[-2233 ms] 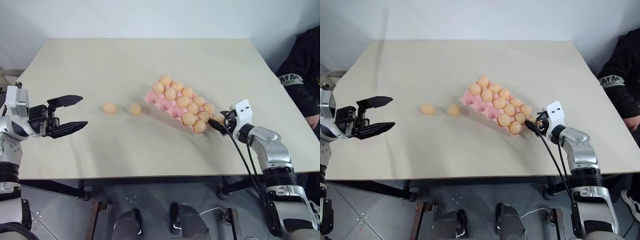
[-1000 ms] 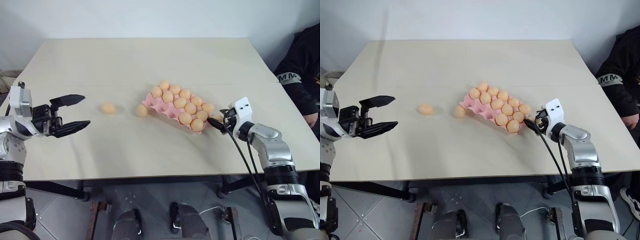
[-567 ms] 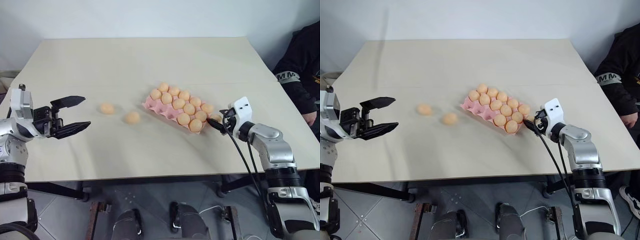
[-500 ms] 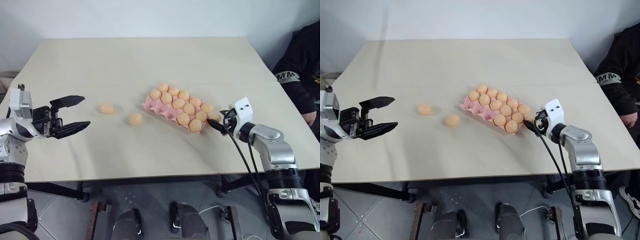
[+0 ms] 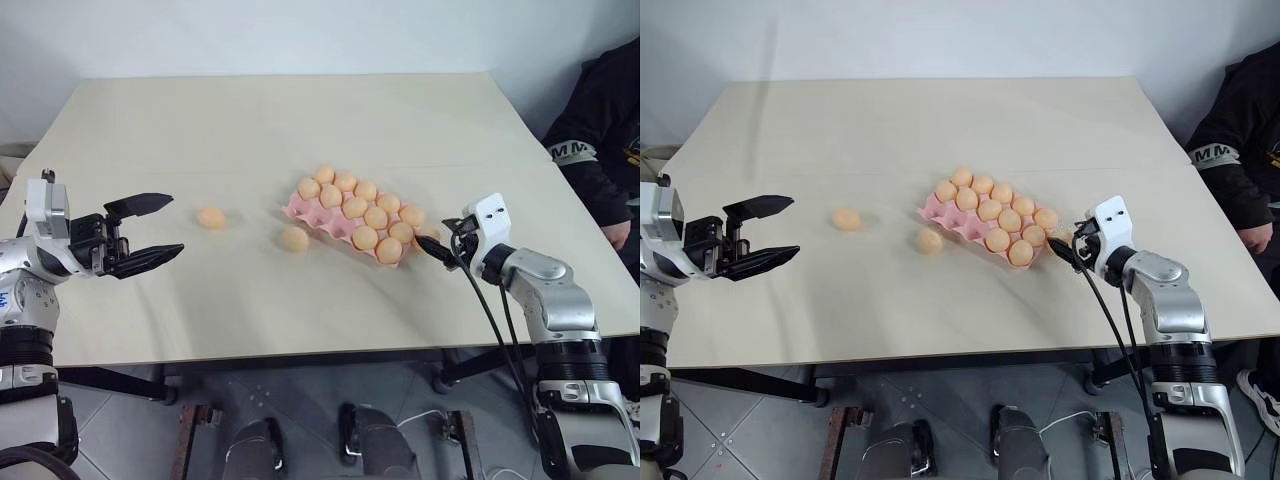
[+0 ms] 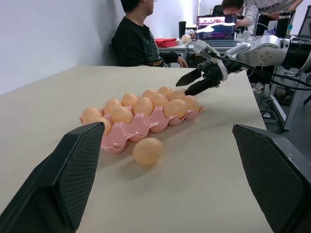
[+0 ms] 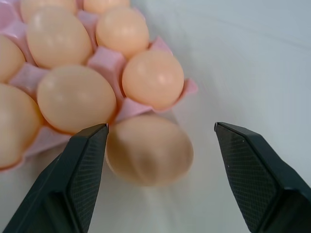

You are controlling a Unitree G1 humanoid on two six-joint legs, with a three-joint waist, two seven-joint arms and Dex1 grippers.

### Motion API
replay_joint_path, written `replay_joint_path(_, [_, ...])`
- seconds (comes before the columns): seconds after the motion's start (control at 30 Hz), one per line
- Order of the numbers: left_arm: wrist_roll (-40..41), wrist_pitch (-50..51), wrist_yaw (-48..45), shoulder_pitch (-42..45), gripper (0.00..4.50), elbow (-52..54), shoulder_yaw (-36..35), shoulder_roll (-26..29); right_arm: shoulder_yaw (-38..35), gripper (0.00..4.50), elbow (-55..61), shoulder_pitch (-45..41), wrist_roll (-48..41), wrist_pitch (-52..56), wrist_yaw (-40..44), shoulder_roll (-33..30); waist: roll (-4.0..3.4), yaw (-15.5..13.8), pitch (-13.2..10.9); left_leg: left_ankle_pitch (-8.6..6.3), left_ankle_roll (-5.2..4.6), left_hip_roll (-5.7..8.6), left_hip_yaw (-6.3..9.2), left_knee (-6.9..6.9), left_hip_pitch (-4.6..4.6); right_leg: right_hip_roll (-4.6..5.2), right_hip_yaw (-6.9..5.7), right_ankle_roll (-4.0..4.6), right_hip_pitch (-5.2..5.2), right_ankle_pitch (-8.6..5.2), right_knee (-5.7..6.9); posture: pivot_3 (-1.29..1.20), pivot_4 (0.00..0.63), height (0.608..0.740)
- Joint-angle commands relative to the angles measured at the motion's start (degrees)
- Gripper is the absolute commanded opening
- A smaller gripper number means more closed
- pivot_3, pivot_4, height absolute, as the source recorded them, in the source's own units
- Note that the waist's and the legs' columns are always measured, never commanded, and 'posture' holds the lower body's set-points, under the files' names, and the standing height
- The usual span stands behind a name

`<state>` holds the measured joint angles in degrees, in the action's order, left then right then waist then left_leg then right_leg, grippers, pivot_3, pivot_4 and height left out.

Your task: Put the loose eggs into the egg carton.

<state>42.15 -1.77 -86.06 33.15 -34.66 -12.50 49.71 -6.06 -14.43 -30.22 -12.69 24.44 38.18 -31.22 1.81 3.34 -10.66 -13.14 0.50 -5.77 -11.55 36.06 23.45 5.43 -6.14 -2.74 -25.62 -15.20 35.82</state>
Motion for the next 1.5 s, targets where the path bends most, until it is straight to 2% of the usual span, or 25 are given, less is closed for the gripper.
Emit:
replay_joint_path(0.03, [-0.1, -0.6, -6.4, 1.2, 4.5, 0.3, -1.6, 0.0, -1.1, 3.62, -2.2, -0.8, -0.2, -2.6, 0.7, -0.8, 0.0, 0.0, 0.0, 0.0, 0.0, 0.0, 0.0, 0.0, 0.0, 0.0, 0.0, 0.0, 0.0, 0.0, 0.0, 0.0, 0.15, 0.74])
replay_joint_path(0.47, [-0.5, -0.2, -6.4, 1.0, 4.5, 1.1, -2.2, -0.1, 0.0, 3.62, -15.5, -6.2, 1.8, -10.2, 1.3, 0.3, -0.01, 0.1, 0.0, 0.02, -0.01, 0.0, -0.02, 0.0, -0.01, -0.02, 0.01, 0.0, 0.0, 0.0, 0.02, 0.0, 0.15, 0.74])
replay_joint_path(0.57, [-0.5, 0.0, -6.4, 0.9, 4.5, 1.3, -2.4, -0.1, -0.1, 3.07, -17.7, -7.2, 2.2, -11.2, 0.7, 0.6, -0.01, 0.1, 0.0, 0.02, -0.01, 0.0, -0.03, 0.0, -0.01, -0.02, 0.01, 0.0, 0.0, 0.0, 0.02, 0.0, 0.15, 0.74])
replay_joint_path(0.6, [-0.5, 0.0, -6.4, 0.8, 4.5, 1.3, -2.5, -0.1, -0.1, 2.79, -17.6, -7.1, 2.1, -11.5, 0.8, 0.6, -0.02, 0.1, 0.0, 0.03, -0.01, 0.0, -0.03, 0.0, -0.01, -0.02, 0.01, 0.0, 0.0, 0.0, 0.02, 0.0, 0.15, 0.74])
replay_joint_path(0.63, [-0.6, 0.0, -6.4, 0.8, 4.5, 1.3, -2.5, -0.1, -0.1, 2.32, -17.3, -7.1, 2.1, -11.7, 0.9, 0.6, -0.02, 0.1, 0.0, 0.03, -0.01, 0.0, -0.03, 0.0, -0.01, -0.02, 0.01, 0.0, 0.0, 0.0, 0.03, 0.0, 0.15, 0.74])
replay_joint_path(0.7, [-0.6, 0.0, -6.4, 0.7, 4.5, 1.4, -2.6, -0.1, -0.2, 1.93, -16.8, -7.0, 2.1, -11.8, 0.9, 0.6, -0.02, 0.1, 0.0, 0.04, -0.02, 0.0, -0.04, 0.0, -0.01, -0.02, 0.01, 0.0, -0.01, 0.0, 0.03, 0.0, 0.15, 0.74])
replay_joint_path(0.77, [-0.7, 0.0, -6.4, 0.7, 4.5, 1.4, -2.7, -0.1, -0.4, 1.72, -16.1, -6.9, 2.0, -12.1, 0.6, 0.5, -0.02, 0.1, 0.0, 0.04, -0.02, 0.0, -0.03, 0.0, -0.01, -0.02, 0.01, 0.0, -0.01, 0.0, 0.03, 0.0, 0.15, 0.74])
replay_joint_path(0.9, [-0.8, 0.0, -6.4, 0.9, 4.5, 1.4, -2.7, -0.5, -0.7, 1.72, -15.2, -6.7, 2.0, -12.4, 0.1, 0.4, -0.02, 0.1, 0.0, 0.03, -0.01, 0.0, -0.03, 0.02, -0.01, -0.02, 0.02, -0.01, 0.0, 0.0, 0.05, 0.0, 0.15, 0.74])
replay_joint_path(1.1, [-1.0, 0.0, -6.4, 1.1, 4.5, 1.4, -2.8, -0.8, -2.0, 1.72, -7.2, -6.0, 1.0, -9.3, -1.0, -1.3, -0.03, 0.1, 0.0, 0.04, -0.01, -0.01, -0.03, 0.01, -0.01, -0.02, 0.02, -0.01, -0.01, 0.0, 0.04, 0.0, 0.15, 0.74])
replay_joint_path(1.3, [-1.0, 0.2, -6.4, 0.9, 4.5, 1.6, -2.9, -0.9, -2.0, 1.72, 7.4, -6.9, -0.9, 0.8, -2.5, -2.0, -0.04, 0.1, 0.0, 0.02, 0.0, -0.01, -0.02, 0.01, -0.01, 0.0, 0.03, 0.0, -0.02, 0.0, 0.04, 0.0, 0.15, 0.74])
replay_joint_path(1.5, [-1.1, -0.1, -6.4, 0.7, 4.5, 1.6, -3.0, -1.3, 1.7, 1.72, 21.3, -10.7, -4.0, 13.1, -6.1, 3.2, -0.05, 0.2, 0.0, 0.0, 0.06, -0.14, -0.02, 0.0, -0.01, 0.03, 0.06, 0.09, -0.07, -0.05, 0.07, 0.0, 0.15, 0.74])
